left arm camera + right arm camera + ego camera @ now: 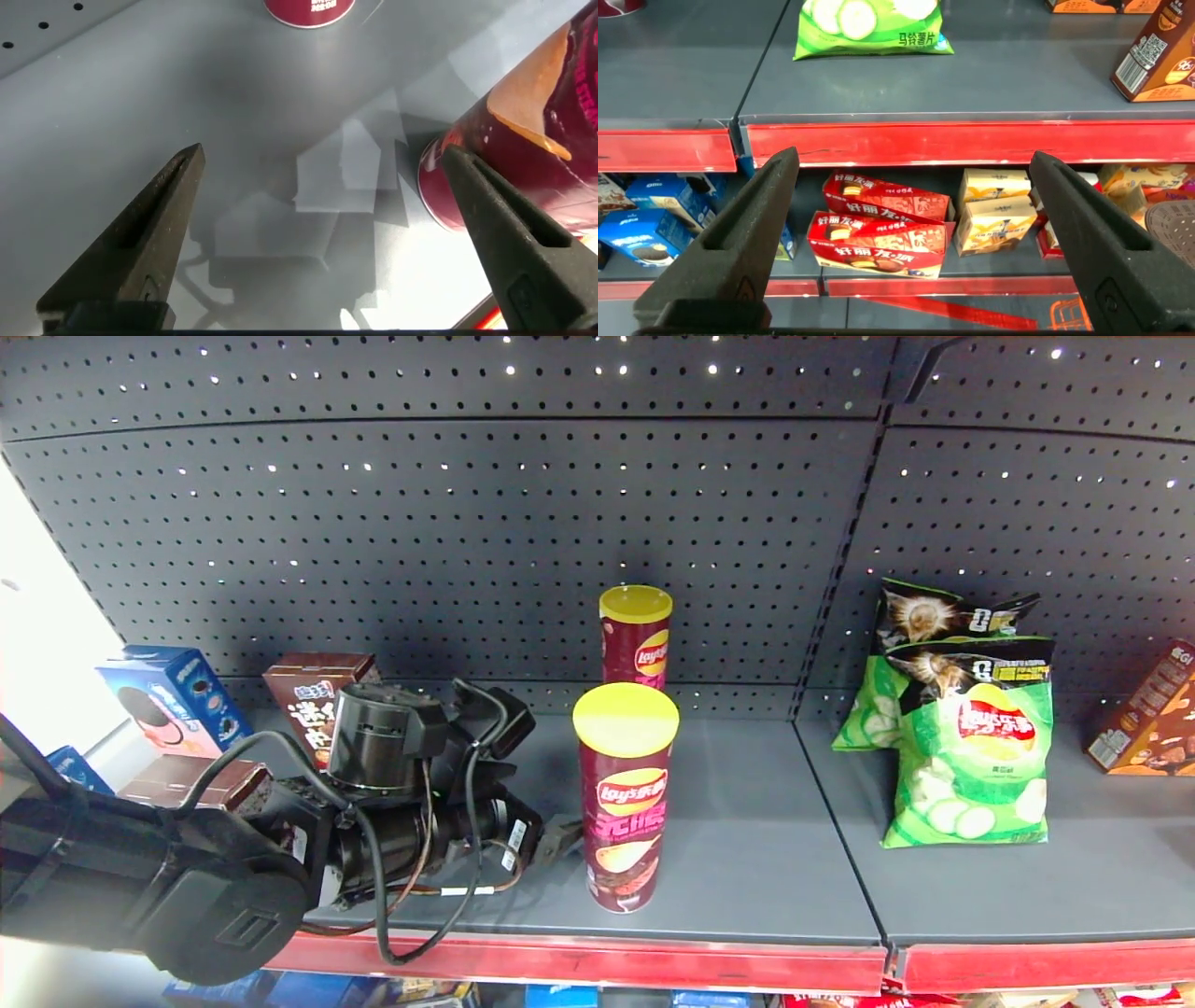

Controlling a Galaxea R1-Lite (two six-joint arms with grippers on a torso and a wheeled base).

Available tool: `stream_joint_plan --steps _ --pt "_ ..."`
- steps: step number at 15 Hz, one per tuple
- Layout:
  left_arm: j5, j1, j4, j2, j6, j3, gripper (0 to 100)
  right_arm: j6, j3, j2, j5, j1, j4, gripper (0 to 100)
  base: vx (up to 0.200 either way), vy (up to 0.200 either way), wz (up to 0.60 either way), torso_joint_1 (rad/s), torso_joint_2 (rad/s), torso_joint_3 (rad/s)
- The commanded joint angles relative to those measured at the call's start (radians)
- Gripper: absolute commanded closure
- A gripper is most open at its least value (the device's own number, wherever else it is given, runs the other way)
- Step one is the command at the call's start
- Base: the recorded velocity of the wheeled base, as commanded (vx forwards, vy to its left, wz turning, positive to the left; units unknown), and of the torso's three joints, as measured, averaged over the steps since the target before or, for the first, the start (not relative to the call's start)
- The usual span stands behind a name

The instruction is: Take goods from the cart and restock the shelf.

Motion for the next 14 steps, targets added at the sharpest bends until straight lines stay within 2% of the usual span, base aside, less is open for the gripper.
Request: stream_joint_plan --steps 1,5,7,10,12,13,14 --pt "0.0 -0.005 0.0 0.003 0.0 -0.002 0 0.0 0.0 0.001 0.0 0.0 0.0 0 0.0 0.0 0.0 0.0 0.0 0.0" --pt "0.0 -0.016 0.0 0.011 -0.003 -0.011 0 0.0 0.0 0.001 0.0 0.0 0.0 0 0.0 0.0 0.0 0.0 0.0 0.0" --pt "0.002 -0.016 0.0 0.011 -0.018 -0.01 0 0.0 0.0 0.001 0.0 0.0 0.0 0 0.0 0.0 0.0 0.0 0.0 0.0" --pt "0.029 0.021 -0.002 0.006 -0.021 -0.025 0 0.0 0.0 0.001 0.0 0.0 0.0 0 0.0 0.0 0.0 0.0 0.0 0.0" --pt "0.031 0.061 -0.003 -0.004 -0.02 -0.051 0 0.0 0.0 0.001 0.0 0.0 0.0 0 0.0 0.0 0.0 0.0 0.0 0.0" --pt "0.029 0.099 -0.008 -0.035 -0.017 -0.071 0 0.0 0.0 0.001 0.0 0.0 0.0 0 0.0 0.0 0.0 0.0 0.0 0.0" --pt "0.023 0.11 -0.012 -0.053 -0.012 -0.074 0 0.0 0.0 0.001 0.0 0.0 0.0 0 0.0 0.0 0.0 0.0 0.0 0.0"
